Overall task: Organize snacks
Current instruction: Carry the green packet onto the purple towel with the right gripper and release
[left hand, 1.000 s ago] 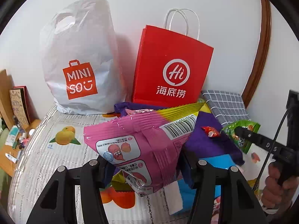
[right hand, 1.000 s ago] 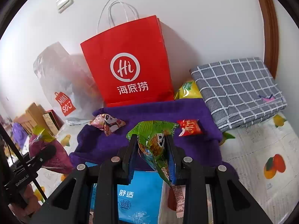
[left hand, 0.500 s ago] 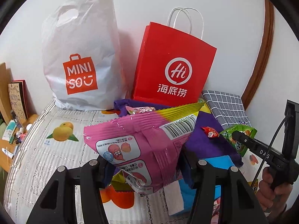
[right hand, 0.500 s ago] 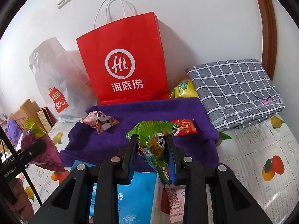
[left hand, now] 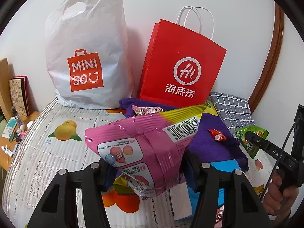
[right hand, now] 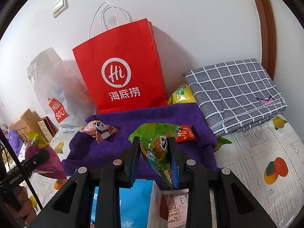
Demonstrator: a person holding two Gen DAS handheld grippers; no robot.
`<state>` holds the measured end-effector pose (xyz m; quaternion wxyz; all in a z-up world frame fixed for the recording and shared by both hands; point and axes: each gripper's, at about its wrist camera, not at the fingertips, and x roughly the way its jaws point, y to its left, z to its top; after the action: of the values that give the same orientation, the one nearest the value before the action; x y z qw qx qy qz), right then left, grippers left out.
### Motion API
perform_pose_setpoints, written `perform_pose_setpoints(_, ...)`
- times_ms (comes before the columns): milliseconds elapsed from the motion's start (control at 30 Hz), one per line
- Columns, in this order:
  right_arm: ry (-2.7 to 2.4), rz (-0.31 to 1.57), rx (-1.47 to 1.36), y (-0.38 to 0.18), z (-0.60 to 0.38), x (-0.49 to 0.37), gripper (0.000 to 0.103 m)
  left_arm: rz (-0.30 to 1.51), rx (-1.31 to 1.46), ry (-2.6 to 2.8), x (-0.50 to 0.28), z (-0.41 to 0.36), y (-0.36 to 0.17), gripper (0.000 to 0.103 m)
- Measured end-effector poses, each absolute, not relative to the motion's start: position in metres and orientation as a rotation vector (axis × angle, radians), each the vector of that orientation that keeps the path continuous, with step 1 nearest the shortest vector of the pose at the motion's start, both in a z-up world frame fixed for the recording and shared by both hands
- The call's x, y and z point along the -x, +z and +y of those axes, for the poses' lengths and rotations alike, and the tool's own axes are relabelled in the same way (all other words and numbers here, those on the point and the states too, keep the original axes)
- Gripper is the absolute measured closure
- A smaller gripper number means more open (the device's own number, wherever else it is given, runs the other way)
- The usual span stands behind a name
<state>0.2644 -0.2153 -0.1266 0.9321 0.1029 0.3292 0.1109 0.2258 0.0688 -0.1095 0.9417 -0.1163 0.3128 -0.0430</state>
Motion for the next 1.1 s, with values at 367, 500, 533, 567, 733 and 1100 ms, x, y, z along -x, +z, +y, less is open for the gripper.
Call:
perform_pose_setpoints(367, 0.195, 0.681, -0.240, -0.133, -0.226, -0.271, 0.074, 0.663, 0.261, -0.044, -0.233, 0.082, -0.114, 0.047)
perform_pose_setpoints(500, 0.193, 0.734, -0.226, -0.145, -0.224, -0.280, 0.074, 0.670, 0.279, -0.043, -0.234, 0.086, -0.116, 0.047)
perform_pose_setpoints(533, 0.191, 0.736, -0.224, -0.148, -0.223, -0.282, 0.074, 0.671, 0.286, -0.045, -0.234, 0.087, -0.116, 0.047)
perform_pose_setpoints(567, 0.186, 0.740, -0.218, -0.150, -0.223, -0.283, 0.074, 0.671, 0.290, -0.046, -0.234, 0.088, -0.116, 0.047)
perform_pose_setpoints(733, 0.201, 0.778, -0.282, -0.159, -0.228, -0.297, 0.074, 0.677, 0.301, -0.049, -0.235, 0.090, -0.117, 0.047)
perform_pose_setpoints(1100, 0.168, 0.880, -0.440, -0.182, -0.245, -0.325, 0.073, 0.694, 0.324, -0.073, -0.238, 0.091, -0.120, 0.047)
